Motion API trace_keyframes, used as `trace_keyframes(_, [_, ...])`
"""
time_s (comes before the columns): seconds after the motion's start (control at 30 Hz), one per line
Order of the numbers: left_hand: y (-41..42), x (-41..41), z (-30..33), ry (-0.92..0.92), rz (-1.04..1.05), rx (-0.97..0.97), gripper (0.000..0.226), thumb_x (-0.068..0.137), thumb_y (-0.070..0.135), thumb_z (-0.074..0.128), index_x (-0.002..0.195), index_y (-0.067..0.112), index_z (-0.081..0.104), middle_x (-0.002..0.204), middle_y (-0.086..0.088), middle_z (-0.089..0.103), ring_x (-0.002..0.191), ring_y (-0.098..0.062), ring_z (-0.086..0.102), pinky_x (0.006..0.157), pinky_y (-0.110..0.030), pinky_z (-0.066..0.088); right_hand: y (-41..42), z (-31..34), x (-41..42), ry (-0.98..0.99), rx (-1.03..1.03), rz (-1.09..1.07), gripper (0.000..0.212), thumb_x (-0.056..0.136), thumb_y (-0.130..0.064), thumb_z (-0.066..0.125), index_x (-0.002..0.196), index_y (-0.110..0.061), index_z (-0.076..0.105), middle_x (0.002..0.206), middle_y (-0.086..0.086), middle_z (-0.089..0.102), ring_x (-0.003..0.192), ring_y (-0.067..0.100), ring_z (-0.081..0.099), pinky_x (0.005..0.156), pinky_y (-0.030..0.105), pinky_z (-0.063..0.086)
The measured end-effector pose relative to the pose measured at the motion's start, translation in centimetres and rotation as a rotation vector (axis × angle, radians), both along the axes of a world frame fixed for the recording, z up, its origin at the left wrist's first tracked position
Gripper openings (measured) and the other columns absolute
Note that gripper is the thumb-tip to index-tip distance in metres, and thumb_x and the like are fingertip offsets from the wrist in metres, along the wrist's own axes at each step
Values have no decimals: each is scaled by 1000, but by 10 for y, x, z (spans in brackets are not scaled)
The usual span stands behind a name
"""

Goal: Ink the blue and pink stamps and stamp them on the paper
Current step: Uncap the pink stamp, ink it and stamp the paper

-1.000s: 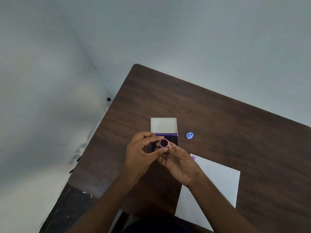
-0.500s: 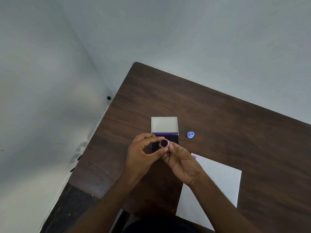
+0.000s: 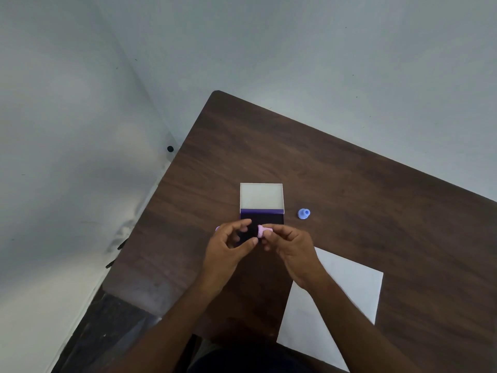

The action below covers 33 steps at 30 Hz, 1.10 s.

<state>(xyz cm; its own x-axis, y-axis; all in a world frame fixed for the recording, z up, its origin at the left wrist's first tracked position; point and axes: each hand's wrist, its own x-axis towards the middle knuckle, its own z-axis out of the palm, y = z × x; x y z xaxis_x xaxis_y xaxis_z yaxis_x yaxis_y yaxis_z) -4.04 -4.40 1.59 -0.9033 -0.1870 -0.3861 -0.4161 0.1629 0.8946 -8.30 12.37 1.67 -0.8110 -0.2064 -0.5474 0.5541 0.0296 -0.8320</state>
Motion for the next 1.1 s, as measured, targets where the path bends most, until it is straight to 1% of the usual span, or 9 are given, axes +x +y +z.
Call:
trace_keyframes(0.1, [-9, -2, -13, -19, -85, -128, 39, 83, 21, 75, 119, 30, 63, 102, 8, 62, 88, -9, 58, 71, -11, 49, 2, -7, -8, 112, 252, -9, 15, 72, -37, 76, 87, -38, 72, 86, -11, 75, 79, 6, 70, 64, 12, 54])
trace_keyframes(0.17, [-15, -3, -23, -12, -178, -249, 44, 82, 23, 75, 123, 31, 61, 110, 8, 61, 95, -8, 57, 77, -13, 48, 2, -13, -12, 194, 415, 36, 21, 72, -45, 76, 89, -35, 71, 80, -21, 71, 78, 1, 68, 64, 9, 51])
trace_keyframes(0.27, [-17, -7, -37, -21, -317, -521, 60, 78, 34, 77, 133, 31, 54, 130, 5, 52, 119, -13, 46, 97, -26, 39, -2, -25, -18, 348, 700, 182, 24, 82, -43, 69, 95, -23, 72, 82, -15, 66, 72, 3, 60, 66, 5, 40])
trace_keyframes(0.33, [-15, -11, -42, -16, -355, -621, 65, 76, 42, 77, 135, 33, 50, 126, 4, 53, 118, -15, 45, 93, -27, 36, -6, -31, -22, 437, 794, 272, 21, 86, -36, 65, 93, -17, 72, 85, -5, 68, 73, 6, 55, 66, 9, 36])
trace_keyframes(0.4, [-13, -16, -46, -16, -367, -656, 66, 76, 48, 76, 134, 33, 50, 119, 3, 55, 112, -16, 48, 87, -26, 32, -12, -35, -24, 446, 820, 315, 20, 89, -32, 61, 91, -14, 71, 89, 2, 69, 78, 9, 54, 70, 16, 37])
trace_keyframes(0.47, [-11, -20, -49, -15, -388, -693, 69, 76, 53, 73, 136, 33, 47, 120, 3, 55, 113, -16, 47, 89, -29, 32, -16, -37, -25, 456, 861, 335, 20, 91, -31, 58, 93, -14, 69, 93, 4, 68, 80, 8, 50, 74, 21, 37])
trace_keyframes(0.77, [-9, -33, -51, 5, -475, -799, 91, 76, 53, 73, 151, 30, 26, 128, -3, 52, 120, -22, 42, 95, -39, 31, -25, -44, -21, 577, 941, 461, 16, 91, -20, 60, 98, -7, 67, 101, 12, 68, 91, 21, 58, 80, 21, 36])
trace_keyframes(0.97, [-12, -33, -56, 9, -473, -851, 94, 71, 52, 77, 149, 31, 30, 121, -3, 53, 114, -22, 44, 92, -39, 32, -25, -42, -24, 565, 940, 459, 19, 93, -20, 56, 97, -5, 67, 101, 12, 66, 94, 20, 54, 80, 21, 35])
trace_keyframes(1.1, [-11, -34, -59, 8, -456, -855, 94, 69, 52, 78, 148, 33, 31, 120, -1, 53, 114, -21, 44, 93, -38, 32, -26, -39, -25, 580, 928, 485, 19, 93, -17, 55, 96, -2, 67, 100, 15, 67, 94, 23, 55, 83, 26, 41])
